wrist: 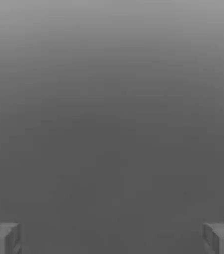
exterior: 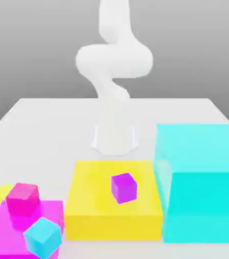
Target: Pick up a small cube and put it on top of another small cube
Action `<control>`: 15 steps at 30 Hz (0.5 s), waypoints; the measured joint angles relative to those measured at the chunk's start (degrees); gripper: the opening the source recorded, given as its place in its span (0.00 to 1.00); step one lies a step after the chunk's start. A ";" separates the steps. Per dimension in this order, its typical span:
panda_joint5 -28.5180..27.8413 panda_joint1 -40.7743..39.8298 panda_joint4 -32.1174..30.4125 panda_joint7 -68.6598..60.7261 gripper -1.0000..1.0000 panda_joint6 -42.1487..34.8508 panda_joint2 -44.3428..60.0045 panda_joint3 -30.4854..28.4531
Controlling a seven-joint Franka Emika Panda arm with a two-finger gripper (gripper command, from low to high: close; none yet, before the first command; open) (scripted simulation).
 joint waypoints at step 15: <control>12.95 -1.42 -8.30 -16.59 0.50 13.15 31.42 -20.39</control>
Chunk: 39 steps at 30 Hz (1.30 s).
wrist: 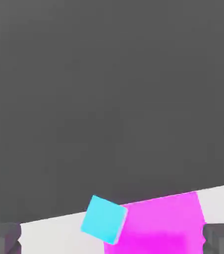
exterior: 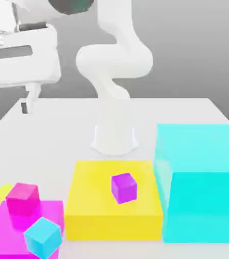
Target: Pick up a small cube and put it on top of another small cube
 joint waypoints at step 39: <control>2.06 -9.09 -4.19 -9.56 0.00 4.99 17.28 -1.90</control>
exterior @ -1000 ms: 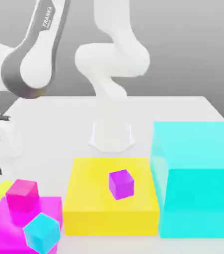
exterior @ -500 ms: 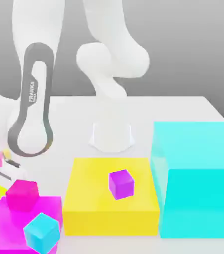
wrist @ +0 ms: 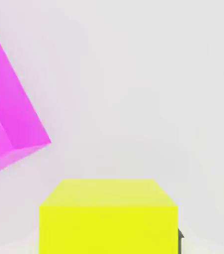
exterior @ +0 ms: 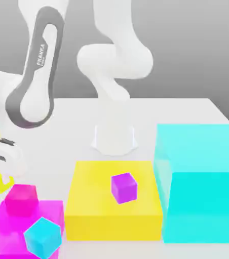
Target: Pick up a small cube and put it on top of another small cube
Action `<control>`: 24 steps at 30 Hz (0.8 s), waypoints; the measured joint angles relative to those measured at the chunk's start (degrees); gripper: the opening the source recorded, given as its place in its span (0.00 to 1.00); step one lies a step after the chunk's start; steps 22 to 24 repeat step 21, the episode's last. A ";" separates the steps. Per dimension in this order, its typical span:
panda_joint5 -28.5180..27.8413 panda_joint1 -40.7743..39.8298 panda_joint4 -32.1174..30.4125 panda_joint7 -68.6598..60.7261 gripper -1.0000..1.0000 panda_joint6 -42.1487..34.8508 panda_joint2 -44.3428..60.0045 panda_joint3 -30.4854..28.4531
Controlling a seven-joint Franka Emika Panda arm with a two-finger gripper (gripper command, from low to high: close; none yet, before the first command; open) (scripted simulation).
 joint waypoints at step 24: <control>-7.34 13.78 13.32 26.54 1.00 -7.30 6.11 8.31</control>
